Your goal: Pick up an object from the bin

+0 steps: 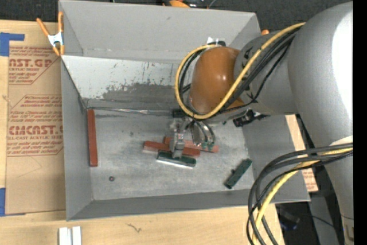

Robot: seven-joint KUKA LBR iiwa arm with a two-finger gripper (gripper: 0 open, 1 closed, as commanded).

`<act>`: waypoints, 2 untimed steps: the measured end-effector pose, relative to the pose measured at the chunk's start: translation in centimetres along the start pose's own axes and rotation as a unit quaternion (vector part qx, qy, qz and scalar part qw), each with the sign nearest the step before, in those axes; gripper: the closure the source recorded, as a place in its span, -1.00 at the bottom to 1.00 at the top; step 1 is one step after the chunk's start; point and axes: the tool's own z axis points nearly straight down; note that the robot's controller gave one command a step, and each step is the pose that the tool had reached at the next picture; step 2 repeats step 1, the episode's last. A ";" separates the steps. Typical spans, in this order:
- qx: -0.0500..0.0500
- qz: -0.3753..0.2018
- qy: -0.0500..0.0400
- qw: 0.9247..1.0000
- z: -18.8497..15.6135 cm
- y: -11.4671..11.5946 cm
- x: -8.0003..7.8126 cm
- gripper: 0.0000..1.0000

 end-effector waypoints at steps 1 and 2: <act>-0.001 -0.007 -0.001 1.000 -14.0 6.1 3.6 1.00; -0.001 -0.007 -0.001 1.000 -14.0 6.1 3.6 1.00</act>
Offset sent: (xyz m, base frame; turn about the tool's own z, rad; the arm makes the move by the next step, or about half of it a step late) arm -0.0356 0.0586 0.1359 -0.0096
